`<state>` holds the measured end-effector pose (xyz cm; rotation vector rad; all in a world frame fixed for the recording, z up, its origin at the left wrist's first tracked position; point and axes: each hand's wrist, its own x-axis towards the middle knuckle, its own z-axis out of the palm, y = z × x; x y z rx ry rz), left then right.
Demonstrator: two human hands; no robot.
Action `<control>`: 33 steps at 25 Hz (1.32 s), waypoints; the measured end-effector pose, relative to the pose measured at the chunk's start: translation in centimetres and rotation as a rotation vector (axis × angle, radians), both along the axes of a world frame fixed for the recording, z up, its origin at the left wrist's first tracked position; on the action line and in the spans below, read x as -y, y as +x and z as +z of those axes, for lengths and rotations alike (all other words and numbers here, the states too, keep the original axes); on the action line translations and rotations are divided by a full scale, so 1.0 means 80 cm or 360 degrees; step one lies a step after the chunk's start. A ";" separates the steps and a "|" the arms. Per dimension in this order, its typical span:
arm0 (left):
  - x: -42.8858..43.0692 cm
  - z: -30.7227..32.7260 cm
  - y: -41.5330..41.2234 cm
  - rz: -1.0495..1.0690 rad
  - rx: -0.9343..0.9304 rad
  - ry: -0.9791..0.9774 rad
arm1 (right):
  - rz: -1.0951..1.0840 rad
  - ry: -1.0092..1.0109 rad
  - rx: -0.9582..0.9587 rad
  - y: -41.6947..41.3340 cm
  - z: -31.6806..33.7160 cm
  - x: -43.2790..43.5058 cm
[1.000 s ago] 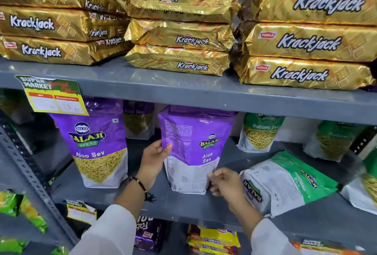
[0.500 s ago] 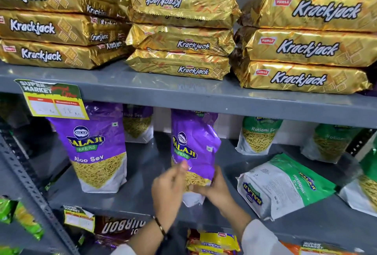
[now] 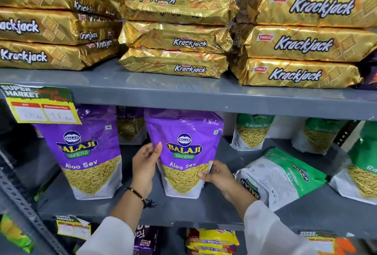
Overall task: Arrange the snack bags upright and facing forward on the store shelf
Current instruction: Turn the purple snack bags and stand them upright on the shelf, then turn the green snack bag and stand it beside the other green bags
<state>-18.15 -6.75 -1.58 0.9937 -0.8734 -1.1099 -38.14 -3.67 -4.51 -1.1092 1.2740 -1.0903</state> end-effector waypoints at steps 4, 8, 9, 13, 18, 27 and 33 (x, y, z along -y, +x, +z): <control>-0.036 -0.009 -0.014 0.0730 0.0418 -0.0421 | -0.0346 -0.0059 0.0066 -0.017 0.038 -0.022; -0.082 0.008 -0.114 0.0029 0.0943 -0.0745 | -0.0656 -0.0065 0.0088 -0.110 0.077 -0.051; -0.080 0.010 -0.141 -0.0188 0.1083 -0.0741 | -0.0760 -0.0043 0.0066 -0.141 0.079 -0.056; -0.035 -0.001 -0.240 -0.0683 0.1517 -0.0304 | -0.1074 0.0223 0.0010 -0.252 0.037 -0.078; 0.010 0.002 -0.322 -0.1113 0.1933 0.0304 | -0.0972 0.0539 -0.0085 -0.321 -0.041 -0.099; -0.011 -0.043 -0.322 -0.1195 0.0823 0.1077 | -0.1112 0.0518 0.0382 -0.335 -0.057 -0.075; -0.088 -0.063 -0.323 -0.0992 0.0405 0.0815 | -0.1019 0.0378 0.0713 -0.351 -0.042 -0.088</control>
